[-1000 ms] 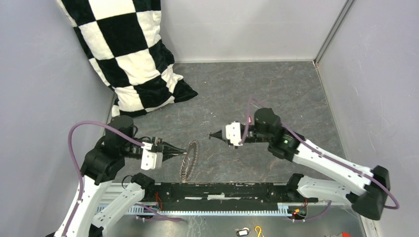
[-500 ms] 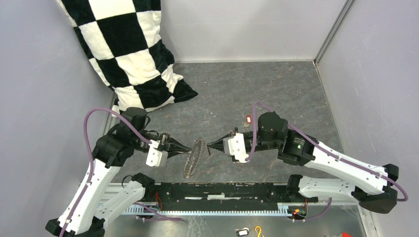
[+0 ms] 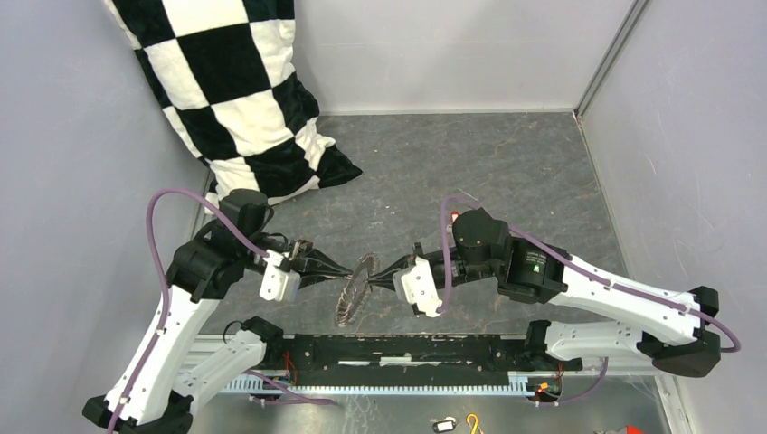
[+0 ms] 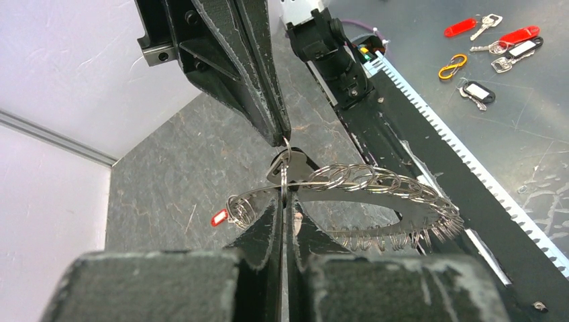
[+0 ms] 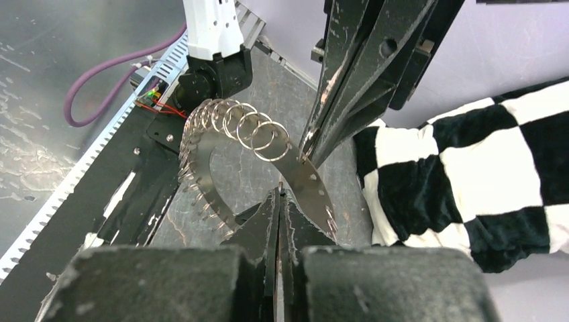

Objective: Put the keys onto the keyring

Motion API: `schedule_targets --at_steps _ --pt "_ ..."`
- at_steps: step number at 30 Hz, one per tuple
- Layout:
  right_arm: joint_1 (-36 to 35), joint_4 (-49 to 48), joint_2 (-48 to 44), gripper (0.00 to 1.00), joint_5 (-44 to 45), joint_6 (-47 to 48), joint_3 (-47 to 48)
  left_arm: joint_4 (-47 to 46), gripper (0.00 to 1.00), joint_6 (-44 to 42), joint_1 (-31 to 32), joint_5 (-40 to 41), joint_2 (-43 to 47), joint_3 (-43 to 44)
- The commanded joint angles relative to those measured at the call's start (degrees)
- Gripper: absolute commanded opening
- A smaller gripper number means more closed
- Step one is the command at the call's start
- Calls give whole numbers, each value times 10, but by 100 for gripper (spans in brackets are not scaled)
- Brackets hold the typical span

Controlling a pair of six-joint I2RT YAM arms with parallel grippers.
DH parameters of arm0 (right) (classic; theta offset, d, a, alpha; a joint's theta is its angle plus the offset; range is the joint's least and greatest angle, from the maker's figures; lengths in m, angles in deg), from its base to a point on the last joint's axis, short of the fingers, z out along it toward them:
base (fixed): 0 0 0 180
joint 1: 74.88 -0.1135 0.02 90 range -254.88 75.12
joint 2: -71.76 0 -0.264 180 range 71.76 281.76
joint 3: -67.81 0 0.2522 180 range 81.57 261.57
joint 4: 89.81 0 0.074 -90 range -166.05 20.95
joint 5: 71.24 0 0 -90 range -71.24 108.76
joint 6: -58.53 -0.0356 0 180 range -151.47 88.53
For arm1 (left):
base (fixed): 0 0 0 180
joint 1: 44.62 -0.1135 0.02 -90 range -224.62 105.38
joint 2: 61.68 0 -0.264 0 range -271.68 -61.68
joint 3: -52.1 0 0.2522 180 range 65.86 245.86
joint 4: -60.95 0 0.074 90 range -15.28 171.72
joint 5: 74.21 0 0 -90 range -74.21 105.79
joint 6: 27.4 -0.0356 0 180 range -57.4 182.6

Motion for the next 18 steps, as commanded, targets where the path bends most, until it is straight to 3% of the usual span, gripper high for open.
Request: schedule_targets --at_steps 1,18 --pt "-14 -10 6 0 20 19 37 -8 2 10 3 -40 -3 26" --pt "-30 -35 23 0 47 17 57 -9 2 7 5 -44 13 23"
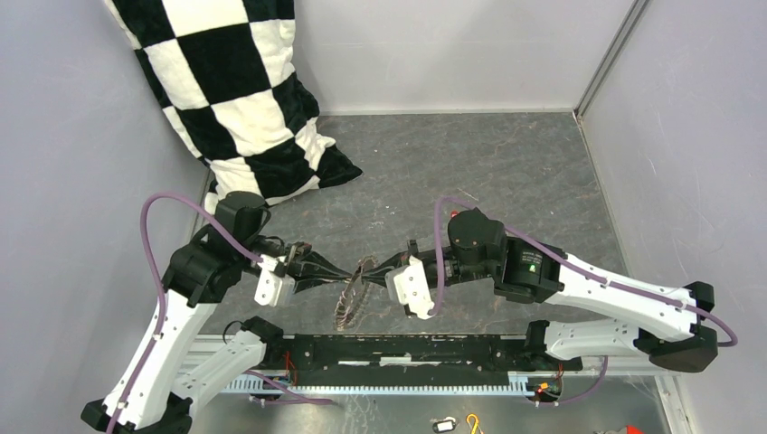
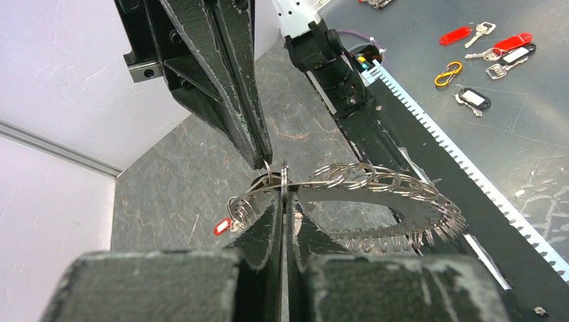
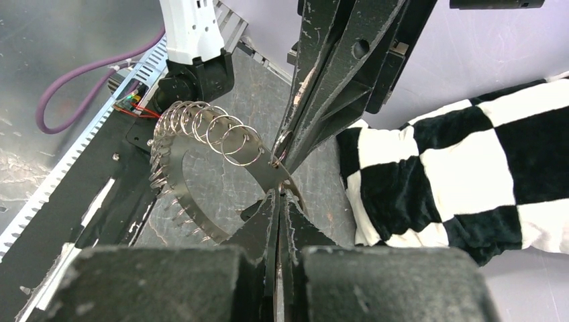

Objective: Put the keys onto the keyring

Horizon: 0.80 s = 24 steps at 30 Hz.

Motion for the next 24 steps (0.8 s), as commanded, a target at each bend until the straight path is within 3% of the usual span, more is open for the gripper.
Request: schedule_targets --at_steps 1,24 --pt "-8 -29 3 0 6 6 31 -8 2 8 3 -27 3 19" --pt "-33 30 30 0 7 34 82 -9 2 64 5 -22 -25 33"
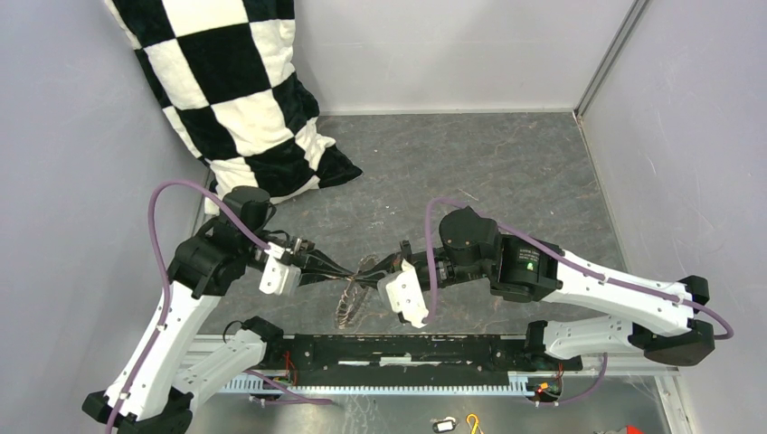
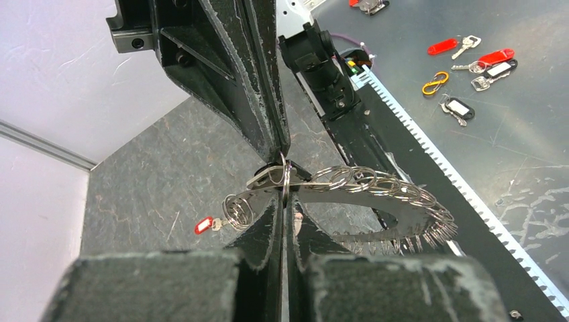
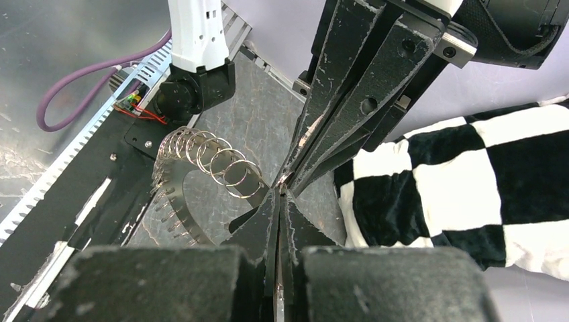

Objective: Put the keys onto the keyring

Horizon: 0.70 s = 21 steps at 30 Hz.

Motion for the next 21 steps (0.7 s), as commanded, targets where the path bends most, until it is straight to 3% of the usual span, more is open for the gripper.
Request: schedule_targets --at_steps 1,8,14,21 --pt "-9 -4 2 0 -2 6 30 -10 2 40 2 -19 -3 25" --pt "-9 9 -3 0 5 4 26 -10 2 87 2 -16 -10 32" --pt "-10 8 -3 0 -10 -16 6 -83 2 250 2 -16 -8 27" --pt "-10 -2 -27 0 43 -25 -6 -85 2 306 2 -30 -2 19"
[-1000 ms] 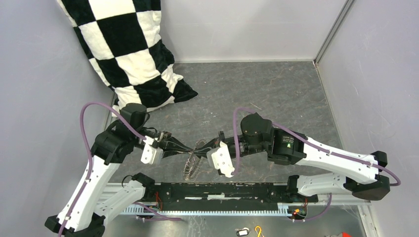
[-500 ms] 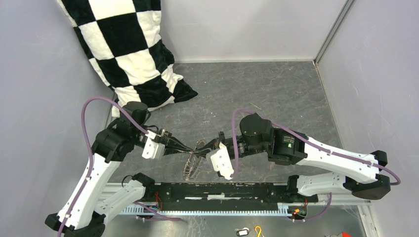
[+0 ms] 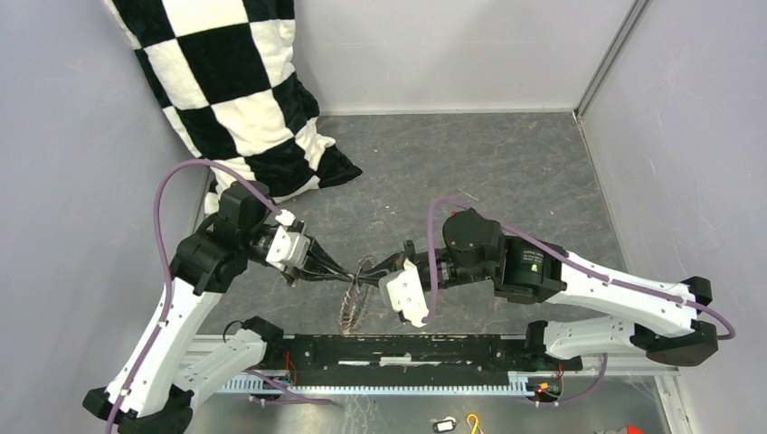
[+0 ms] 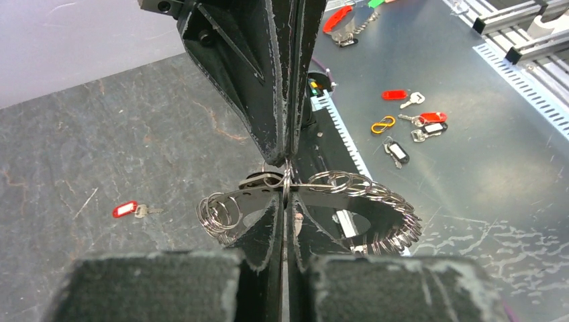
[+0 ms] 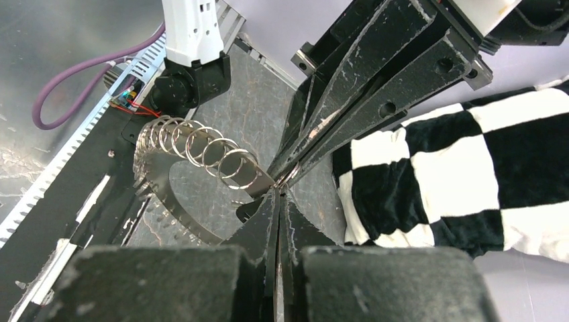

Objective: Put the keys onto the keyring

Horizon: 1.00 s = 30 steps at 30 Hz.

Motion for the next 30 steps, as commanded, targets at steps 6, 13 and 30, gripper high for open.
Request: schedule_targets --at_steps 6,13,30 --pt "-5 -11 -31 0 7 -14 -14 -39 2 105 1 -45 5 10" --pt "-5 -18 -28 0 -4 -9 -8 -39 2 124 1 -50 5 9" --pt "103 -138 -154 0 106 -235 -288 110 2 -100 1 151 13 -38"
